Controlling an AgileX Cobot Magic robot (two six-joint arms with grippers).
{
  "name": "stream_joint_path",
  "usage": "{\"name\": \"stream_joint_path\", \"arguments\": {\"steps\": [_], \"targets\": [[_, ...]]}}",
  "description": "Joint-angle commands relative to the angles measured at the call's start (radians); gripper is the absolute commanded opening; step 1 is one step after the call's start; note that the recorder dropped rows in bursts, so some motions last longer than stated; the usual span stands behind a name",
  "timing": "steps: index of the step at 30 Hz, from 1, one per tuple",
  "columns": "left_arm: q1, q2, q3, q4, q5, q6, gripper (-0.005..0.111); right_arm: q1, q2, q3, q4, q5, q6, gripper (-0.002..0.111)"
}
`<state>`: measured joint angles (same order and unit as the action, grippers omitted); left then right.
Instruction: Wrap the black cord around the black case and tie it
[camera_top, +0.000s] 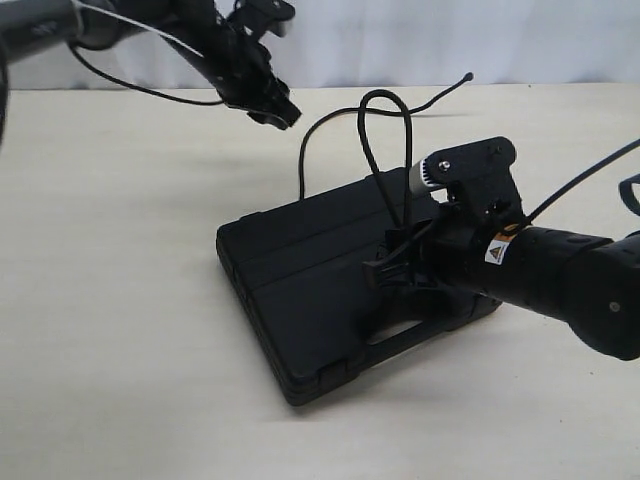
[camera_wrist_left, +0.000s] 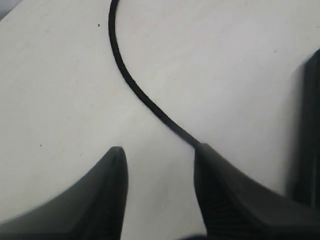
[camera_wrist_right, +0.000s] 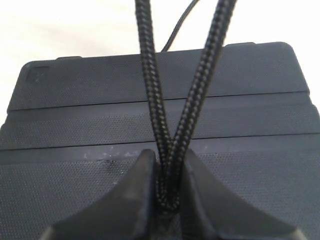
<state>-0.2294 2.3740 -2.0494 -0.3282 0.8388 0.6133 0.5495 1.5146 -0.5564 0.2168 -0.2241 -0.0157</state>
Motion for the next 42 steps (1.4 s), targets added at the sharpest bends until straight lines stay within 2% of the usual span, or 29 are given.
{"name": "stream_joint_path", "arguments": {"steps": [1,3,7,26,28,30,31,38,42], "targets": [[-0.071,0.121,-0.117,0.243,-0.076,-0.178,0.041,-0.005,-0.006,0.004,0.003,-0.017,0.001,0.004],[-0.085,0.164,-0.167,0.293,-0.085,-0.238,0.04,-0.005,-0.006,0.004,0.003,-0.017,0.001,0.004],[-0.098,0.216,-0.245,0.289,-0.06,-0.253,0.04,-0.005,-0.006,0.004,0.003,-0.017,0.001,0.004],[-0.096,0.296,-0.254,0.269,-0.107,-0.331,0.04,-0.005,-0.006,0.004,-0.001,-0.015,0.001,0.004],[-0.096,0.303,-0.254,0.275,-0.073,-0.327,0.025,-0.005,-0.006,0.004,-0.001,-0.013,0.001,0.004],[-0.096,0.303,-0.254,0.31,-0.048,-0.327,0.004,-0.005,-0.006,0.004,-0.001,-0.013,0.001,0.004],[-0.096,0.303,-0.256,0.328,-0.037,-0.327,0.0,-0.005,-0.006,0.004,-0.001,-0.011,0.001,0.004],[-0.072,0.25,-0.317,0.341,0.087,-0.332,0.0,-0.006,-0.006,0.004,-0.001,-0.019,-0.103,0.004],[-0.041,0.201,-0.317,0.328,0.165,-0.33,0.0,-0.06,-0.006,-0.001,-0.001,-0.009,-0.154,0.004]]}}
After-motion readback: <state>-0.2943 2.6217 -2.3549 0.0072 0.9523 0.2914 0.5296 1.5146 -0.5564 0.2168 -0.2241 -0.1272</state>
